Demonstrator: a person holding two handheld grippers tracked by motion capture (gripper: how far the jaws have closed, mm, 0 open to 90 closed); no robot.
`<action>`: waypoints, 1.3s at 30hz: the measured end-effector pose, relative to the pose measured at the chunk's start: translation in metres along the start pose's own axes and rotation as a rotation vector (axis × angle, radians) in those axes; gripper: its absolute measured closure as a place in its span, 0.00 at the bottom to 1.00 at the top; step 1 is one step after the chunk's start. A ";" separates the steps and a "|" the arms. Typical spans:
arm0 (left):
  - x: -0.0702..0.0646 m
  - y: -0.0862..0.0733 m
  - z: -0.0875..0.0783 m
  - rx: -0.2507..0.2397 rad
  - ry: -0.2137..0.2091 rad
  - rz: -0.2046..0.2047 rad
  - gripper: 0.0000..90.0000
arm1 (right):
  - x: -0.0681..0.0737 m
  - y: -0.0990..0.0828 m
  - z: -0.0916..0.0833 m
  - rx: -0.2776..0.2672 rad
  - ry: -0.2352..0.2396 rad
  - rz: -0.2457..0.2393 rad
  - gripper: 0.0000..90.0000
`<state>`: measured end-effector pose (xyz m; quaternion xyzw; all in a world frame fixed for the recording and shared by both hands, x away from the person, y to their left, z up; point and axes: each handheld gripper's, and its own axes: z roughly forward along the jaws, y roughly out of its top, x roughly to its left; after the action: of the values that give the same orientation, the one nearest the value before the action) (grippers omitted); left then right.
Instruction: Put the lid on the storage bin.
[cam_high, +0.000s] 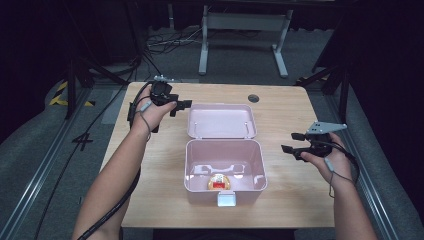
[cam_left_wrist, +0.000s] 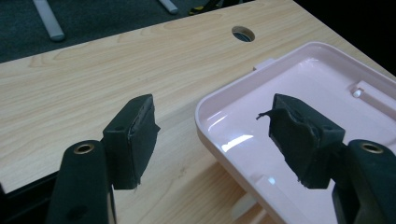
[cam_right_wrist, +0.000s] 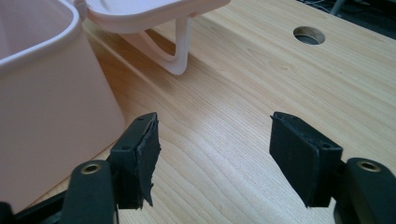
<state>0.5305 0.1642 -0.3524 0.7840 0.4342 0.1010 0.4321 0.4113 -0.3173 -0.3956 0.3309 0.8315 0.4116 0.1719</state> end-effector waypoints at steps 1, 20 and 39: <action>0.001 0.001 0.003 -0.003 -0.013 -0.001 0.36 | 0.001 0.000 0.000 -0.002 -0.001 -0.010 0.38; 0.012 -0.005 0.048 0.069 -0.054 -0.084 0.35 | 0.010 0.000 -0.004 -0.020 -0.028 -0.065 0.39; 0.017 -0.019 0.061 0.120 -0.165 -0.213 0.43 | 0.013 -0.001 0.000 0.019 -0.032 -0.098 0.39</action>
<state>0.5622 0.1461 -0.4075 0.7633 0.4833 -0.0362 0.4271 0.4016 -0.3088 -0.3968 0.2980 0.8478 0.3892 0.2022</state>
